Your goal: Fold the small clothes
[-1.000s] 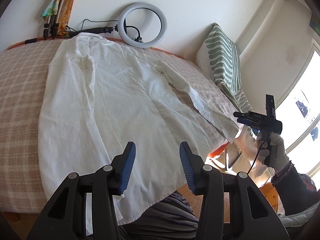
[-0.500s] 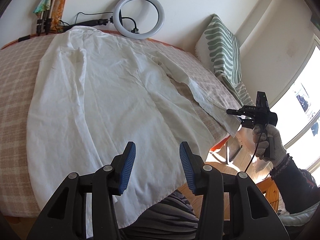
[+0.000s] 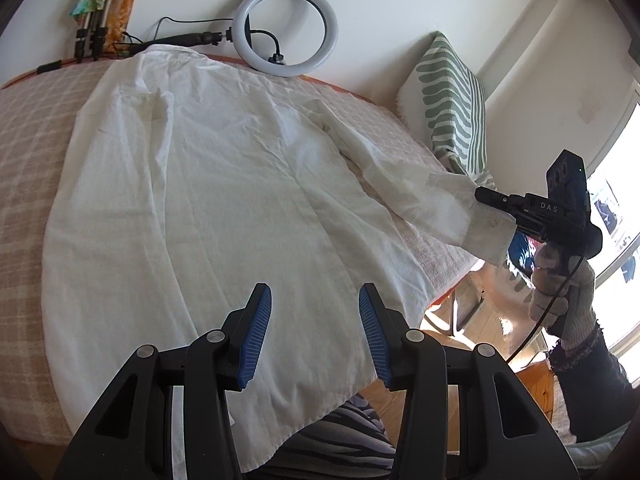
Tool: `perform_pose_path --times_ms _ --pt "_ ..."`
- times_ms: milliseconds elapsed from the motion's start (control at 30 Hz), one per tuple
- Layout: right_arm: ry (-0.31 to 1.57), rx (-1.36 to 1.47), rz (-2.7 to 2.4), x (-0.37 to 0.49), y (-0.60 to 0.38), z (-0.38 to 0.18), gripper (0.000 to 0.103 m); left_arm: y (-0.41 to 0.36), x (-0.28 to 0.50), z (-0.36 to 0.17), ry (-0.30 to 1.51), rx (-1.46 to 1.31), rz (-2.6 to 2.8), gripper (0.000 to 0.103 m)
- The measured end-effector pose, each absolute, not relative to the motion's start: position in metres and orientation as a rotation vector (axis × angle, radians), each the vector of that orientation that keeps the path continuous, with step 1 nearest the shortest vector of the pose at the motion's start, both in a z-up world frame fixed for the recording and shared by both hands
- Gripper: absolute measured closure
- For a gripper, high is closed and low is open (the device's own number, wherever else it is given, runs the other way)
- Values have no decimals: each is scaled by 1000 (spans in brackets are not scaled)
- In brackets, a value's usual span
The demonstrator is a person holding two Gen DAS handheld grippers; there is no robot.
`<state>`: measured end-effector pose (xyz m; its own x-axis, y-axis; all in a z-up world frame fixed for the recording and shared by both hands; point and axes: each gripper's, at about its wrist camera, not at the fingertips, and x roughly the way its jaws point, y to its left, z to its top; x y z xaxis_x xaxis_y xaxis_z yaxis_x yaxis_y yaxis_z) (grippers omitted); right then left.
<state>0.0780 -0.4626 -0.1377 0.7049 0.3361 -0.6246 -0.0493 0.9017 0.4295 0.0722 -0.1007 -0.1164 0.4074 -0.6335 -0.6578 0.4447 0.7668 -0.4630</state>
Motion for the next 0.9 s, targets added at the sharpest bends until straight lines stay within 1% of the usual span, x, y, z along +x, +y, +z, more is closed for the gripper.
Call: perform_pose_path --times_ms 100,300,367,400,467,500,600,700,733,900 --pt "778 304 348 75 -413 -135 89 -99 74 -117 928 -243 -681 59" --pt "881 165 538 71 -337 -164 89 -96 76 -118 924 -255 -667 59" --pt "926 149 577 73 -328 -174 81 -96 76 -120 930 -270 -676 59" --pt "936 148 597 73 -327 -176 78 -97 77 -122 938 -273 -684 59" --pt "936 159 637 73 -329 -174 66 -102 79 -126 955 -278 -702 59" --pt "927 169 652 74 -333 -170 64 -105 79 -128 963 -293 -720 59" --pt "880 203 684 82 -350 -150 64 -119 83 -134 982 -304 -750 57" --pt "851 202 595 111 -372 -132 62 -137 84 -135 985 -276 -755 56" --pt "848 206 556 126 -379 -128 60 -144 83 -135 980 -249 -752 55" --pt "891 282 453 208 -405 -128 60 -173 76 -133 919 -5 -629 53"
